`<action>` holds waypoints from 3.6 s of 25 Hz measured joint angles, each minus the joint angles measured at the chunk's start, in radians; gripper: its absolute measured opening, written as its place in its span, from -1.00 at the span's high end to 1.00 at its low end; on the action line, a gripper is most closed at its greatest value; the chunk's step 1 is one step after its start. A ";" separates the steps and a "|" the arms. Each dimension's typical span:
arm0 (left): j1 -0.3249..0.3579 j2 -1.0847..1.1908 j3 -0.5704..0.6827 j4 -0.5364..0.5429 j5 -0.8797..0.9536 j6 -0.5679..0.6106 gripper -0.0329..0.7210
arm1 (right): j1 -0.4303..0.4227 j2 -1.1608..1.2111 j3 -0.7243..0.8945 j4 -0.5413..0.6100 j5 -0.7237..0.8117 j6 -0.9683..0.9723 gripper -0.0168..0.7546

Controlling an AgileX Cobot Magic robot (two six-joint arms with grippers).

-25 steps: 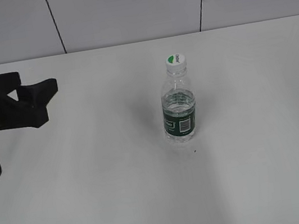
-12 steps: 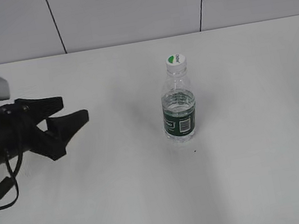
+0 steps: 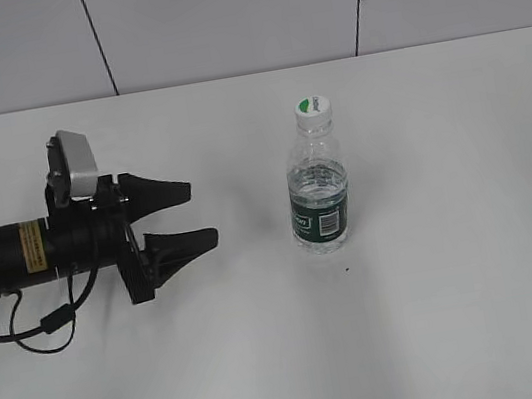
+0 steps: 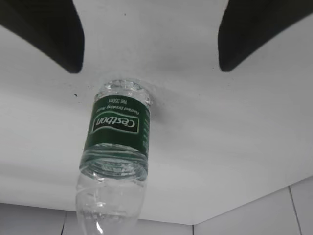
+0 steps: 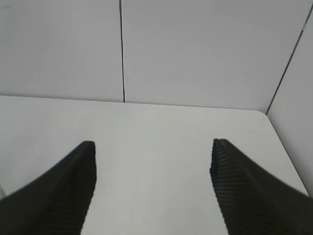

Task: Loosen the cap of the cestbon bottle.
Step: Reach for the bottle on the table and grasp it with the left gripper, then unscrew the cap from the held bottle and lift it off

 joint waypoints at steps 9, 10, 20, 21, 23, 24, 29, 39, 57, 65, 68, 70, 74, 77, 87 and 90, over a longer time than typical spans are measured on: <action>-0.096 0.052 -0.126 0.015 -0.003 -0.001 -0.64 | 0.000 0.000 0.000 -0.001 -0.003 -0.003 -0.48; -0.113 0.053 -0.138 0.008 -0.003 -0.001 -0.64 | 0.000 0.000 0.000 -0.001 -0.005 -0.003 -0.48; -0.227 0.057 -0.188 -0.108 0.098 -0.001 -0.65 | 0.000 0.000 0.000 -0.001 -0.017 -0.004 -0.48; -0.231 0.062 -0.187 -0.119 0.098 -0.001 -0.65 | 0.000 0.000 0.000 -0.001 -0.017 -0.004 -0.48; -0.236 0.077 -0.187 -0.149 0.097 -0.001 -0.65 | 0.000 0.000 0.000 -0.001 -0.018 -0.004 -0.48; -0.237 0.088 -0.187 -0.165 0.097 -0.002 -0.65 | 0.000 0.000 0.000 -0.001 -0.018 -0.004 -0.48; -0.239 0.148 -0.201 -0.201 0.032 -0.004 -0.65 | 0.000 0.000 0.000 -0.001 -0.021 -0.004 -0.48; -0.306 0.172 -0.290 -0.210 0.058 -0.027 -0.65 | 0.000 0.000 0.000 -0.001 -0.021 -0.004 -0.48; -0.348 0.173 -0.307 -0.221 0.161 -0.037 -0.21 | 0.000 0.075 0.000 0.004 -0.022 -0.004 -0.48; -0.348 0.173 -0.307 -0.221 0.162 -0.040 -0.20 | 0.000 0.243 -0.178 0.006 0.222 -0.004 -0.48; -0.348 0.173 -0.307 -0.221 0.162 -0.040 -0.20 | 0.000 0.330 -0.284 0.013 0.368 -0.004 -0.48; -0.348 0.173 -0.307 -0.221 0.162 -0.041 -0.20 | 0.000 0.386 -0.346 0.032 0.464 -0.004 -0.48; -0.348 0.173 -0.307 -0.221 0.162 -0.041 -0.20 | 0.000 0.510 -0.492 0.078 0.665 -0.004 -0.48; -0.348 0.173 -0.307 -0.221 0.162 -0.042 -0.20 | 0.000 0.614 -0.610 0.083 0.841 0.009 -0.46; -0.348 0.173 -0.307 -0.221 0.161 -0.042 -0.20 | 0.005 0.895 -0.933 0.169 1.060 0.000 -0.18; -0.348 0.173 -0.307 -0.221 0.161 -0.042 -0.20 | 0.048 0.929 -0.990 0.189 1.061 -0.008 -0.17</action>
